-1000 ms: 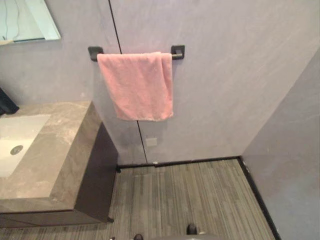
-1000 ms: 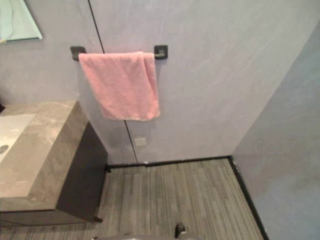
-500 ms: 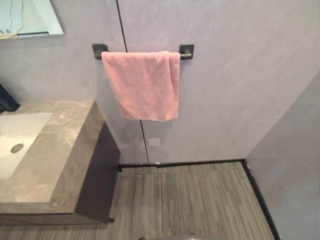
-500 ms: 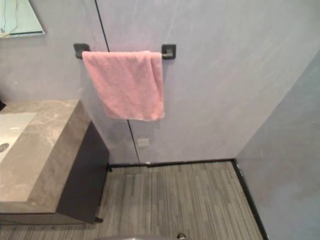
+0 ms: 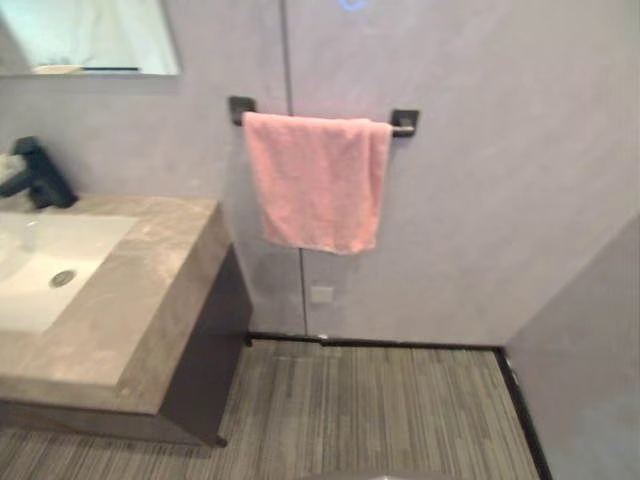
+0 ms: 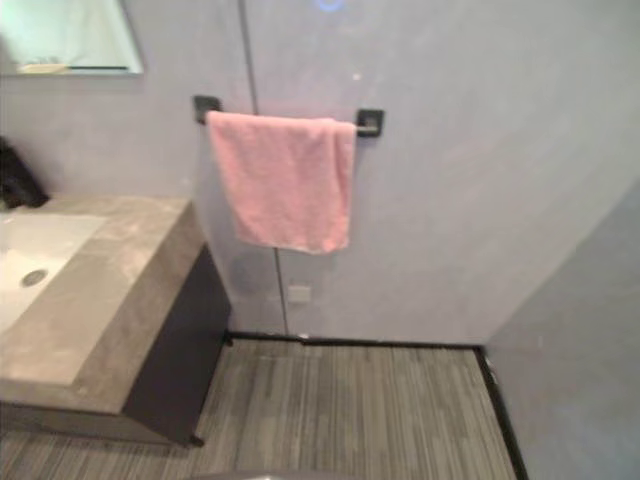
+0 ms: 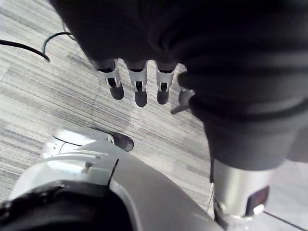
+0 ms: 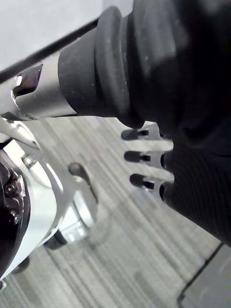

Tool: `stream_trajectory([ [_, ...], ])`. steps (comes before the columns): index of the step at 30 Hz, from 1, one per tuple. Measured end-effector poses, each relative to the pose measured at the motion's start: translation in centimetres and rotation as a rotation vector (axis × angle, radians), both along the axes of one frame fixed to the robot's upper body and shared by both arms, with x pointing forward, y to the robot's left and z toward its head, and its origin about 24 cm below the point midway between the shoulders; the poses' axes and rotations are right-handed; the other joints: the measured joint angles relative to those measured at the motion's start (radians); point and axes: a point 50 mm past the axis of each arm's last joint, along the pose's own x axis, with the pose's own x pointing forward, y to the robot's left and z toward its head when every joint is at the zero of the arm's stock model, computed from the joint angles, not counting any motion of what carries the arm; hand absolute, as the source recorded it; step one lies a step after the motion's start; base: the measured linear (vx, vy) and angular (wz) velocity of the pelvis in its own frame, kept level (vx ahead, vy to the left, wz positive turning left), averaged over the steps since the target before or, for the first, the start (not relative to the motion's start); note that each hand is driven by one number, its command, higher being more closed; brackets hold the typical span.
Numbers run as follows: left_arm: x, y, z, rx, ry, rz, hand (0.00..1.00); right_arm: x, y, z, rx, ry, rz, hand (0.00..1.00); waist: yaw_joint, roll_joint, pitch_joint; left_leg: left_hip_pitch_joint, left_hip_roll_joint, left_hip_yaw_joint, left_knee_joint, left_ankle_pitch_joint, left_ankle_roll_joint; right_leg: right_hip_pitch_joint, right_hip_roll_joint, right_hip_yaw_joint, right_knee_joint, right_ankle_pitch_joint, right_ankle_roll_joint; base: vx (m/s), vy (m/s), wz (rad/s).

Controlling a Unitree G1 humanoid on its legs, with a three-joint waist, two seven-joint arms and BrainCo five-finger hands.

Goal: Organize washtable

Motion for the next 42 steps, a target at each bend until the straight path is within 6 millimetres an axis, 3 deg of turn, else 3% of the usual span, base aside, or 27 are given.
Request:
stream_trajectory([
  [4, 0.5, 0.2, 0.1, 0.008, -0.029, 0.050, 0.00, 0.9, 0.0, 0.0, -0.007, -0.019, 0.066, 0.00, 0.007, -0.005, 0.011, -0.099, -0.004, -0.075, 0.001, 0.009, 0.001, -0.033, -0.008, -0.119, 0.011, -0.011, -0.003, -0.08, -0.052, 1.02],
  [6, 0.7, 0.3, 0.2, 0.008, -0.051, 0.104, 0.00, 1.4, 0.0, 0.0, -0.010, -0.028, 0.097, 0.00, 0.014, -0.006, 0.025, -0.140, 0.005, -0.010, 0.007, -0.034, 0.076, -0.054, -0.019, -0.175, 0.035, -0.025, -0.005, -0.03, -0.023, 0.89],
  [7, 0.7, 0.9, 0.3, 0.019, -0.068, 0.157, 0.00, 1.7, 0.5, 0.0, -0.002, -0.036, 0.114, 0.00, 0.019, -0.051, 0.040, -0.153, 0.008, 0.140, 0.035, -0.075, 0.130, -0.068, -0.054, -0.192, 0.029, -0.016, -0.019, 0.03, 0.039, 0.58],
  [8, 1.0, 1.2, 0.4, 0.023, -0.083, 0.206, 0.00, 2.9, 0.5, 0.0, -0.005, -0.063, 0.122, 0.00, 0.026, -0.059, 0.059, -0.186, 0.037, 0.333, 0.181, -0.073, 0.134, -0.079, -0.081, -0.218, 0.056, -0.020, -0.027, 0.07, 0.092, 0.47],
  [10, 0.4, 0.4, 0.2, 0.007, -0.074, 0.256, 0.00, 4.1, -0.1, 0.2, -0.029, -0.098, 0.126, 0.00, 0.021, -0.038, 0.073, -0.180, 0.092, 0.553, 0.352, -0.079, 0.132, -0.100, -0.099, -0.254, 0.116, -0.042, -0.019, 0.10, 0.131, 0.68],
  [11, 0.6, 0.1, 0.2, 0.007, -0.074, 0.261, 0.00, 4.8, -0.4, 0.3, -0.039, -0.121, 0.119, 0.00, -0.006, -0.009, 0.074, -0.188, 0.089, 0.620, 0.327, -0.076, 0.116, -0.105, -0.100, -0.294, 0.157, -0.058, 0.000, 0.06, 0.130, 1.01],
  [12, 0.7, 0.1, 0.2, 0.009, -0.077, 0.260, 0.00, 5.0, -0.5, 0.3, -0.041, -0.124, 0.117, 0.00, -0.007, -0.009, 0.074, -0.186, 0.077, 0.625, 0.294, -0.066, 0.105, -0.108, -0.105, -0.311, 0.158, -0.057, 0.000, 0.01, 0.117, 0.99],
  [14, 1.0, 0.5, 0.2, 0.018, -0.081, 0.246, 0.00, 6.0, 0.0, 0.3, -0.025, -0.151, 0.118, 0.00, -0.002, -0.025, 0.070, -0.153, 0.007, 0.610, 0.112, 0.029, 0.106, -0.095, -0.123, -0.386, 0.128, -0.036, -0.003, -0.03, 0.105, 0.72],
  [17, 1.0, 0.4, 0.2, 0.021, -0.067, 0.195, 0.00, 6.2, 0.0, 0.3, -0.023, -0.162, 0.087, 0.00, -0.017, -0.017, 0.077, -0.129, -0.041, 0.598, -0.002, 0.113, 0.115, -0.052, -0.129, -0.501, 0.128, -0.042, 0.003, -0.08, 0.082, 1.13],
  [21, 1.3, 0.3, 0.2, 0.005, -0.052, 0.137, 0.00, 6.3, 0.1, 0.3, -0.012, -0.178, 0.028, 0.00, -0.020, -0.013, 0.085, -0.131, -0.063, 0.552, -0.010, 0.112, 0.117, 0.013, -0.137, -0.608, 0.139, -0.073, 0.021, -0.13, 0.008, 0.84],
  [25, 1.6, 0.2, 0.1, 0.001, -0.044, 0.096, 0.00, 6.5, 0.0, 0.4, -0.011, -0.196, 0.008, 0.00, -0.018, -0.010, 0.087, -0.130, -0.063, 0.588, -0.010, 0.087, 0.144, 0.014, -0.148, -0.617, 0.156, -0.074, 0.022, -0.11, 0.014, 0.13],
  [31, 1.7, 0.6, 0.2, 0.005, -0.037, 0.025, 0.00, 6.9, 0.4, 0.5, -0.003, -0.213, 0.007, 0.00, -0.027, -0.026, 0.094, -0.110, -0.091, 0.610, -0.010, 0.063, 0.175, 0.016, -0.174, -0.566, 0.173, -0.066, 0.004, -0.04, 0.019, -0.02],
  [37, 1.8, 1.0, 0.3, 0.017, -0.034, 0.000, 0.00, 7.1, 1.0, 0.4, 0.011, -0.213, 0.009, 0.00, -0.025, -0.047, 0.106, -0.068, -0.113, 0.607, -0.011, 0.037, 0.180, 0.034, -0.205, -0.522, 0.205, -0.067, -0.015, 0.02, -0.009, -0.04],
  [40, 1.8, 1.0, 0.3, 0.019, -0.033, -0.007, 0.00, 7.2, 1.0, 0.4, 0.012, -0.219, 0.012, 0.00, -0.028, -0.050, 0.108, -0.054, -0.119, 0.598, -0.011, 0.022, 0.186, 0.028, -0.241, -0.500, 0.290, -0.069, -0.018, 0.04, -0.026, 0.11],
  [42, 1.8, 1.1, 0.3, 0.021, -0.032, -0.008, 0.00, 7.5, 1.1, 0.5, 0.017, -0.231, 0.024, 0.00, -0.032, -0.056, 0.117, -0.042, -0.118, 0.567, -0.011, 0.019, 0.188, 0.009, -0.287, -0.463, 0.431, -0.061, -0.030, 0.01, -0.022, 0.39],
])
